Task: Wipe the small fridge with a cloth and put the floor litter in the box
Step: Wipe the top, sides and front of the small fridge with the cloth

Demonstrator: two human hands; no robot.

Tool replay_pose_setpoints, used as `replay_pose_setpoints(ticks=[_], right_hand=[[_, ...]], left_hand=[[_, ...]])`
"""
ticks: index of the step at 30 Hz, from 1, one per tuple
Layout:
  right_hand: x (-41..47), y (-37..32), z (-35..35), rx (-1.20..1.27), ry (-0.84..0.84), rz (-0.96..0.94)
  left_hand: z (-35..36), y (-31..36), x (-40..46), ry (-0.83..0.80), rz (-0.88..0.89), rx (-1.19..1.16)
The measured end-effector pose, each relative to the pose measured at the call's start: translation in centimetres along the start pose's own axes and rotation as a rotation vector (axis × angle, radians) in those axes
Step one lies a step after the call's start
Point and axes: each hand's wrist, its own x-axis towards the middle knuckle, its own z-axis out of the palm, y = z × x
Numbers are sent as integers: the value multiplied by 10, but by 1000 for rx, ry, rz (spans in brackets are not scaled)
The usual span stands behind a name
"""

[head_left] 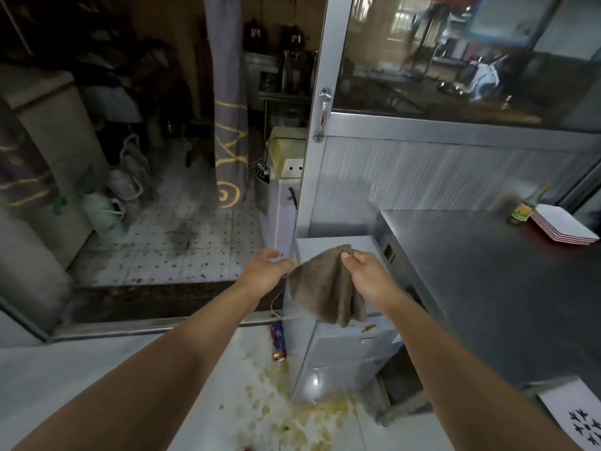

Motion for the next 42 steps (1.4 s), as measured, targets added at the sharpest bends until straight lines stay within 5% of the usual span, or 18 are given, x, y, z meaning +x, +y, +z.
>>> replay_pose_setpoints(ticks=[7, 12, 16, 23, 26, 28, 31, 37, 42], right_hand=[[4, -22, -3, 306, 19, 39], [23, -10, -20, 433, -12, 18], [47, 19, -35, 300, 101, 88], [89, 62, -35, 725, -68, 253], [101, 79, -28, 289, -121, 168], [111, 87, -19, 22, -42, 145], [130, 105, -2, -177, 10, 84], [180, 111, 33, -153, -13, 168], [241, 119, 71, -164, 169, 283]], left_hand=[[-2, 22, 12, -201, 189, 115], [4, 39, 38, -384, 72, 279], [14, 50, 62, -308, -4, -4], [50, 47, 107, -113, -133, -73], [54, 40, 126, -285, -110, -37], [60, 34, 138, -407, -11, 309], [69, 21, 166, -341, 155, 609], [70, -5, 256, -315, 363, 801], [49, -28, 333, -268, 281, 831]])
